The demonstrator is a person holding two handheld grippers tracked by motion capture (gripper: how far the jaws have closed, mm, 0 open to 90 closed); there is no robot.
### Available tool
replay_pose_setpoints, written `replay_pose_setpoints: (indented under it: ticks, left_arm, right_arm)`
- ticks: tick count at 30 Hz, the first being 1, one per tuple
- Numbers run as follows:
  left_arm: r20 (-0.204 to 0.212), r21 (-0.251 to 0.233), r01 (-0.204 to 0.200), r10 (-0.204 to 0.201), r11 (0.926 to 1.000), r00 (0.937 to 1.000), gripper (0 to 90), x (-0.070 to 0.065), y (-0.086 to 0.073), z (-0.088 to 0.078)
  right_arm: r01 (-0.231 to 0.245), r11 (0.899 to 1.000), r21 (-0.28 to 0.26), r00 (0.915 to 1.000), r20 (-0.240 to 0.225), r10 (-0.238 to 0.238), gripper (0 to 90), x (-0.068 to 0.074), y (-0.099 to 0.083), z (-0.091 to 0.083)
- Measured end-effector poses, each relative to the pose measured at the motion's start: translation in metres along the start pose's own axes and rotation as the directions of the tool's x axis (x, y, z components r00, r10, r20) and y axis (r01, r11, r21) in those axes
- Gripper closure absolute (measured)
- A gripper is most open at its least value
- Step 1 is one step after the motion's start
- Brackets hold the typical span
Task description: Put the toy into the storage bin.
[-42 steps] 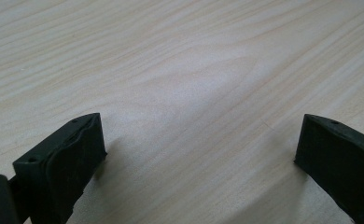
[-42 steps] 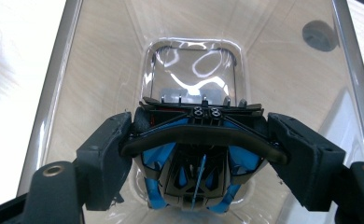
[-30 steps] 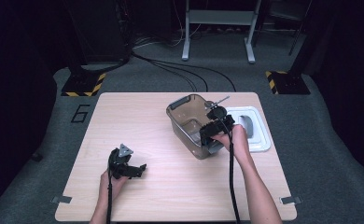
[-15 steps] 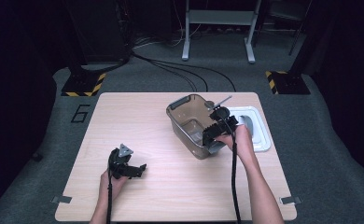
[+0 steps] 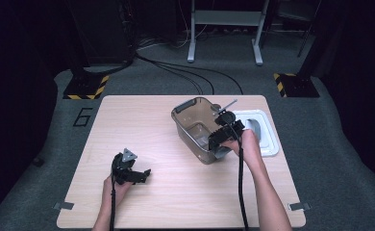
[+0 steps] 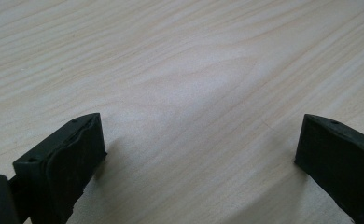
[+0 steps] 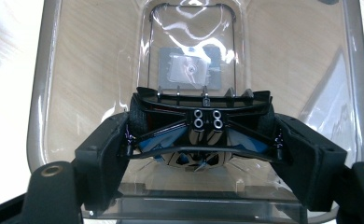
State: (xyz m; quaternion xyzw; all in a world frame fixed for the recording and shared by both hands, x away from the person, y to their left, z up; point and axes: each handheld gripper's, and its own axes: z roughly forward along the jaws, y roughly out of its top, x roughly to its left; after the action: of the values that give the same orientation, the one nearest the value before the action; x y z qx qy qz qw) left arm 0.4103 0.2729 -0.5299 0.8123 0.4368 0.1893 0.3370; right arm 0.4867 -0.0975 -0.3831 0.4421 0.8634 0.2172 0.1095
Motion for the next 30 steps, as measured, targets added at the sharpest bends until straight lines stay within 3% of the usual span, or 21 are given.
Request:
replay_pose_setpoints:
  ticks: [30]
  left_arm:
    - [0.000, -0.001, 0.000, 0.000, 1.0000, 1.0000, 1.3, 0.0000, 0.0000, 0.0001]
  right_arm:
    - [0.007, 1.000, 0.005, 0.9999, 0.014, -0.007, 23.0, 0.0035, -0.0001, 0.0000]
